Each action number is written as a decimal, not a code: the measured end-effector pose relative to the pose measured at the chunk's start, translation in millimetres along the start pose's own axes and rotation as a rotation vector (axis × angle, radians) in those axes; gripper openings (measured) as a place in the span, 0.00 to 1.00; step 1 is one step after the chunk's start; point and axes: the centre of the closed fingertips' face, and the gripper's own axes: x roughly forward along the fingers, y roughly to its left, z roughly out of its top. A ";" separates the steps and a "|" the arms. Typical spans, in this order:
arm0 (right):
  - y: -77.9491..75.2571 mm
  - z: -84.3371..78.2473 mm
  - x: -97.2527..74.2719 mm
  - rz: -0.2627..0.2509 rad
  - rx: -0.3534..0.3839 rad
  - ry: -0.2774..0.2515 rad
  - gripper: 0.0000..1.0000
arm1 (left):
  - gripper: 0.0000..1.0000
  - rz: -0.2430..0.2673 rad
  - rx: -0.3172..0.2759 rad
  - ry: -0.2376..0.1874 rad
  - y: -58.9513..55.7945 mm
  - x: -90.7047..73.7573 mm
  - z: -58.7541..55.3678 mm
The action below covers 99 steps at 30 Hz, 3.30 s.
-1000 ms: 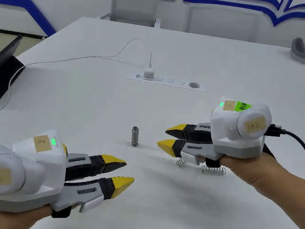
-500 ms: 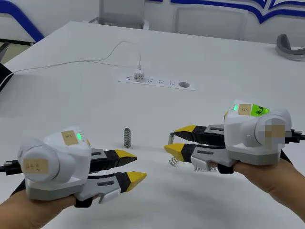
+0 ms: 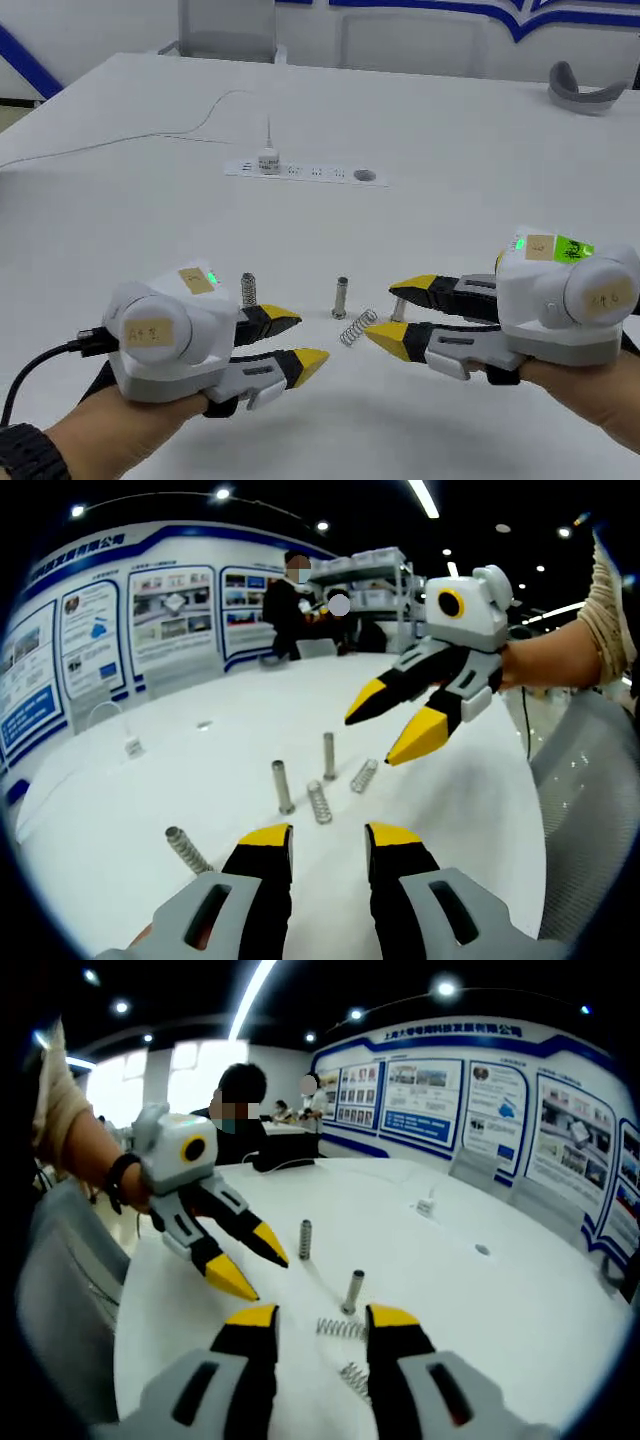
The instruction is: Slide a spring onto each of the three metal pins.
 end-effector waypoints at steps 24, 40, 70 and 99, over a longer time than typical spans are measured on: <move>-16.0 -32.2 -55.6 -0.129 0.118 0.016 0.52 | 0.30 0.028 -0.018 0.085 2.1 49.6 -20.7; -20.5 -36.9 -72.8 -0.182 0.169 0.000 0.53 | 0.27 0.046 -0.013 0.089 5.2 68.8 -17.5; -15.0 -29.8 -66.4 -0.160 0.163 -0.011 0.53 | 0.11 0.030 -0.019 0.130 5.1 46.9 -29.3; 18.5 -1.9 -24.7 0.066 0.054 -0.002 0.43 | 0.10 -0.053 0.052 0.048 -19.0 -20.3 -7.0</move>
